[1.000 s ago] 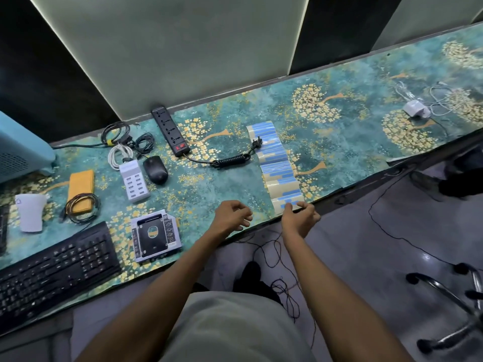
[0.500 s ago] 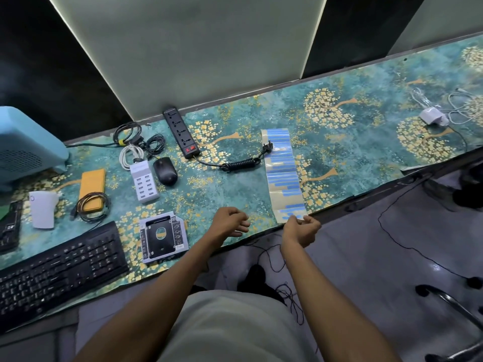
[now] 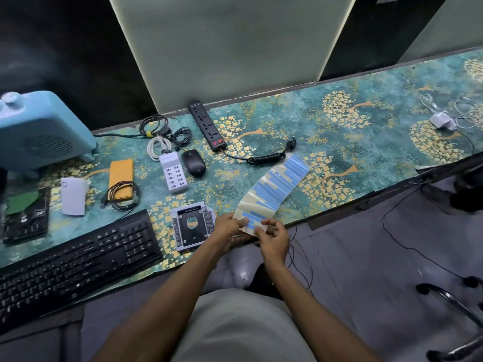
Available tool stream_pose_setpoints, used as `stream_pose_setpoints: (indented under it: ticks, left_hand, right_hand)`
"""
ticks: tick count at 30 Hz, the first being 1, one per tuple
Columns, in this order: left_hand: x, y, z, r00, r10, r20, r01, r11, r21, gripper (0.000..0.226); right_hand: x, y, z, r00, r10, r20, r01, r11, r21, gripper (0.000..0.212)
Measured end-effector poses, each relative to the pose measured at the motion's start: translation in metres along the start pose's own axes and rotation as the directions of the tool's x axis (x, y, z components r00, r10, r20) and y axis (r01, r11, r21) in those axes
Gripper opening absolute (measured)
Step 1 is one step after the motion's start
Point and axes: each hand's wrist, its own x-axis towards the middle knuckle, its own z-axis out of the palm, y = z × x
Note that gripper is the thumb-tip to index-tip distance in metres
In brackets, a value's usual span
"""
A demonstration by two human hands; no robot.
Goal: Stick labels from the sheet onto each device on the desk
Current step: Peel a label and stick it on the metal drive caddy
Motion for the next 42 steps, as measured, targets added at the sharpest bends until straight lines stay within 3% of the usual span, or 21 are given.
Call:
stream_pose_setpoints:
  ticks: [3, 8, 14, 18, 24, 25, 26, 28, 29, 35, 42]
  left_hand:
    - [-0.001, -0.001, -0.023, 0.997, -0.064, -0.032, 0.062, 0.997, -0.038, 0.026]
    - [-0.004, -0.004, -0.037, 0.992, -0.122, -0.024, 0.118, 0.987, -0.112, 0.027]
    - [-0.01, -0.004, -0.032, 0.991, -0.133, 0.028, 0.135, 0.985, -0.109, 0.007]
    - [-0.009, -0.004, -0.026, 0.992, -0.123, 0.023, 0.125, 0.99, -0.068, 0.013]
    - [-0.007, 0.003, -0.012, 0.99, -0.141, -0.03, 0.143, 0.989, 0.049, 0.013]
    - [-0.006, 0.005, -0.011, 0.99, -0.132, -0.048, 0.135, 0.989, 0.064, 0.013]
    - [-0.005, 0.007, -0.009, 0.992, -0.114, -0.057, 0.118, 0.99, 0.075, 0.014]
    - [-0.006, 0.013, -0.005, 0.996, -0.081, -0.048, 0.084, 0.994, 0.074, 0.018]
    - [-0.005, 0.016, -0.004, 0.997, -0.071, -0.038, 0.073, 0.995, 0.064, 0.018]
    - [-0.003, 0.02, -0.006, 0.999, -0.024, -0.026, 0.025, 0.999, 0.027, 0.018]
    - [0.0, 0.022, -0.003, 0.984, -0.131, 0.12, 0.142, 0.986, -0.086, 0.021]
  right_hand:
    - [-0.012, 0.004, 0.006, 0.992, -0.103, 0.076, 0.109, 0.992, -0.066, 0.02]
    - [-0.032, 0.003, 0.008, 0.957, -0.26, 0.129, 0.279, 0.947, -0.161, 0.025]
    - [-0.04, 0.002, 0.002, 0.93, -0.353, 0.099, 0.366, 0.868, -0.337, 0.023]
    - [-0.034, 0.006, -0.004, 0.876, -0.464, 0.136, 0.464, 0.726, -0.508, 0.021]
    - [-0.026, -0.001, -0.007, 0.833, -0.529, 0.162, 0.459, 0.498, -0.735, 0.027]
    - [-0.023, -0.002, -0.006, 0.855, -0.497, 0.152, 0.443, 0.545, -0.712, 0.028]
    - [-0.019, -0.004, -0.006, 0.891, -0.438, 0.119, 0.411, 0.668, -0.62, 0.029]
    - [-0.018, -0.008, -0.005, 0.966, -0.248, 0.077, 0.26, 0.916, -0.305, 0.032]
    - [-0.018, -0.01, -0.005, 0.976, -0.204, 0.08, 0.217, 0.955, -0.201, 0.034]
    - [-0.013, -0.02, -0.009, 0.962, -0.255, 0.096, 0.262, 0.963, -0.067, 0.027]
    - [-0.007, -0.015, -0.008, 0.967, -0.253, 0.019, 0.253, 0.962, -0.101, 0.014]
